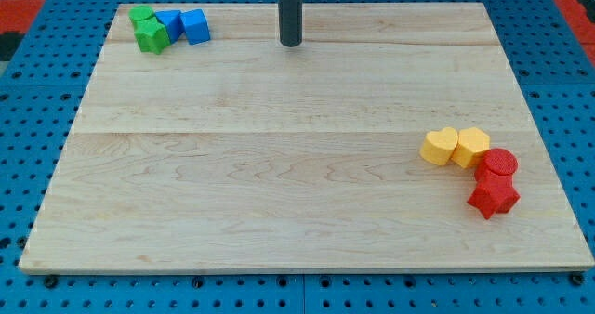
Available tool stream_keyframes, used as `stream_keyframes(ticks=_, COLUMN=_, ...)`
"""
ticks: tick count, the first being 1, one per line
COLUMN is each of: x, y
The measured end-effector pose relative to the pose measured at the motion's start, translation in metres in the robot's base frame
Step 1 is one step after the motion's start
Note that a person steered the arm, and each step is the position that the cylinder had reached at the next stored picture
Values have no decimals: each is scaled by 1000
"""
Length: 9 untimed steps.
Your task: Form a triangle with yellow blocks and red circle
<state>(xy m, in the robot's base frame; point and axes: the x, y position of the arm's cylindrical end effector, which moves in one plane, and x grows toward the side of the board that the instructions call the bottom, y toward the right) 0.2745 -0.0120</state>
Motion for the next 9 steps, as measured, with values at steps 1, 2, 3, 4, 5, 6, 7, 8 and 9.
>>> stream_keyframes(ticks=1, x=0, y=0)
stream_keyframes(ticks=2, x=0, y=52)
stream_keyframes(ticks=3, x=22, y=144)
stream_keyframes(ticks=4, x=75, y=225)
stream_keyframes(ticks=5, x=124, y=302)
stream_keyframes(ticks=6, x=126, y=336)
stream_keyframes(ticks=7, x=161, y=355)
stream_keyframes(ticks=8, x=208, y=355)
stream_keyframes(ticks=9, x=249, y=354)
